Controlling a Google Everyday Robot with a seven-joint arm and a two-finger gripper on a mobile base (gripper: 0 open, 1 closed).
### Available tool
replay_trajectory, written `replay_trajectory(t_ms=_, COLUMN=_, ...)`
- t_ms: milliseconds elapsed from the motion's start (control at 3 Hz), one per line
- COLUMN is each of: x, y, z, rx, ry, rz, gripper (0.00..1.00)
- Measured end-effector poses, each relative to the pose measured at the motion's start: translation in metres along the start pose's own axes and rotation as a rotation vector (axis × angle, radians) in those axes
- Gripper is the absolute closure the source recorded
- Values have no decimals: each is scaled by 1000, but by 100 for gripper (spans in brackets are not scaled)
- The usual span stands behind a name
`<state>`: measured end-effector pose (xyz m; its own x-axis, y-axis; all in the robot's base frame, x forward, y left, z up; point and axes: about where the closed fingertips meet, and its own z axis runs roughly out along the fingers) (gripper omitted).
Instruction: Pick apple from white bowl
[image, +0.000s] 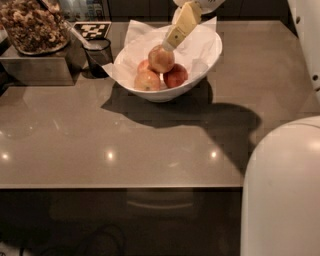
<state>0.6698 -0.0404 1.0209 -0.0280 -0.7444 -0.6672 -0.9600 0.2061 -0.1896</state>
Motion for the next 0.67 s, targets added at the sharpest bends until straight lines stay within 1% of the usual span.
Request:
replay_trajectory(t_ms=333, x=3, y=-6, z=32, rx=-56, ry=-21, rz=19, gripper=0)
replay_trajectory(t_ms=667, x=9, y=-10, z=56, rx=-100, ry=-31, rz=35, gripper=0)
